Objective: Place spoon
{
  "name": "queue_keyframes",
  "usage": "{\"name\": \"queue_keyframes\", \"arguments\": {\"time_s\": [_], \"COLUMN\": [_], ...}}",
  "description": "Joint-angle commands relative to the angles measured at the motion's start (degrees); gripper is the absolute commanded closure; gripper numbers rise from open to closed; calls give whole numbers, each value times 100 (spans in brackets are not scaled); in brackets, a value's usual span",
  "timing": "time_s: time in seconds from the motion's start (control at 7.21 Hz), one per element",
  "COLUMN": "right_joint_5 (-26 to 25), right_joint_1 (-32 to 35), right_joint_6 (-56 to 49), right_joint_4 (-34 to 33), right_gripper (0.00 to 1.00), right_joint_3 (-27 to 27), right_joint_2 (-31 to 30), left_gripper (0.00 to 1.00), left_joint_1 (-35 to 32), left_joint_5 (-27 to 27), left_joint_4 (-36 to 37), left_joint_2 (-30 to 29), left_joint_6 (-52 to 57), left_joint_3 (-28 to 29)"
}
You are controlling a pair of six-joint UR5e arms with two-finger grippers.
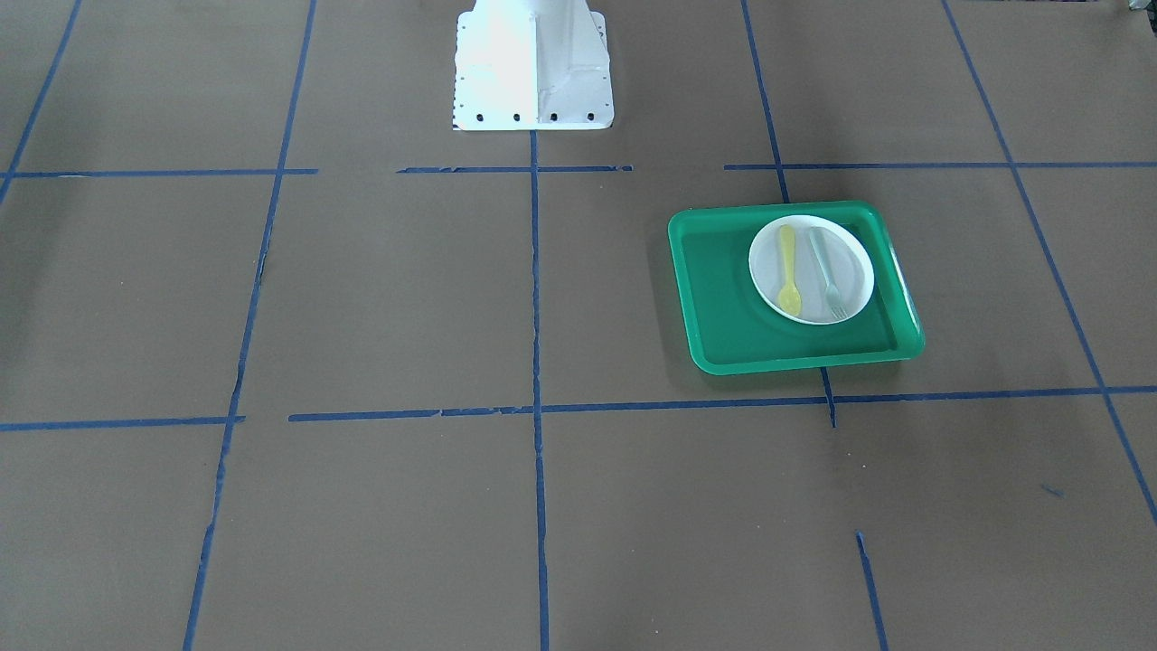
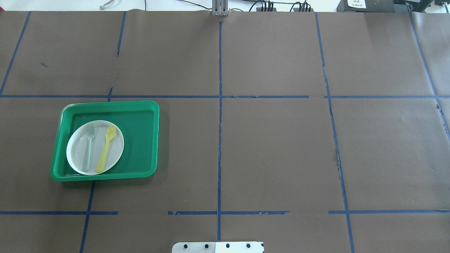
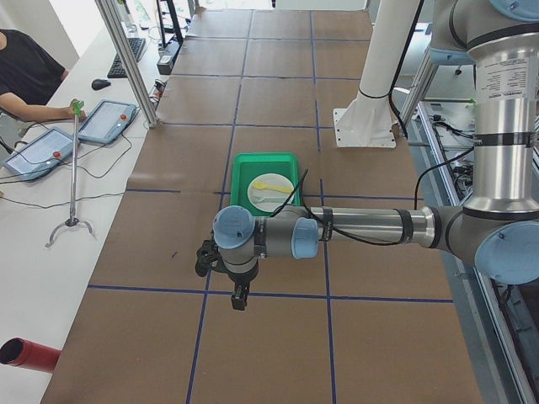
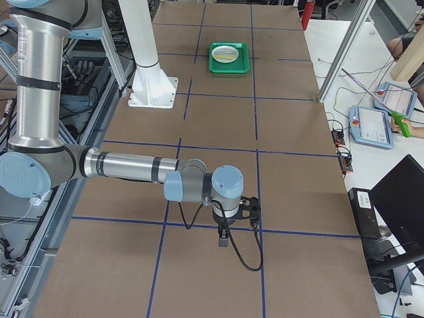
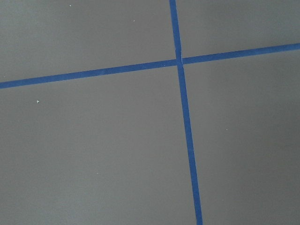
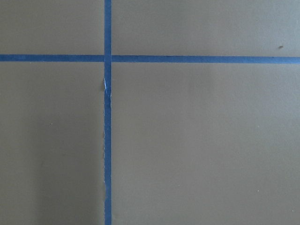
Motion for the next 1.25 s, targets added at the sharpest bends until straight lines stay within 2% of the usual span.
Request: {"name": "queue_keyframes", "arguments": {"time_s": [0.0,0.42,0.55,0.83,0.97,1.11], "right_joint_5": [0,0,0,0,0,0], "right_joint_1": [0,0,0,0,0,0], "right_joint_6": [0,0,0,-9,-9,-9], "right_joint_4": [-3,-3,-3,-3,-3,-3], "right_gripper": [0,0,0,0,0,0], "right_joint_3": [0,0,0,0,0,0], "right_joint_2": [0,0,0,0,0,0], "left_gripper": [0,0,0,0,0,0], "left_joint_1": [-9,-9,104,1032,1524,1999], "left_joint_5": [0,0,8,43,78,96], "left_joint_4": [-4,-57,-57,-327,-634,-637], "left_joint_2": [8,-272,-281,-290,-351,-613], "left_joint_6": [26,-43,-79,-1608,-2548,-3367], "left_joint_3": [-56,-135,-406,-1056,-1250,-1313]}}
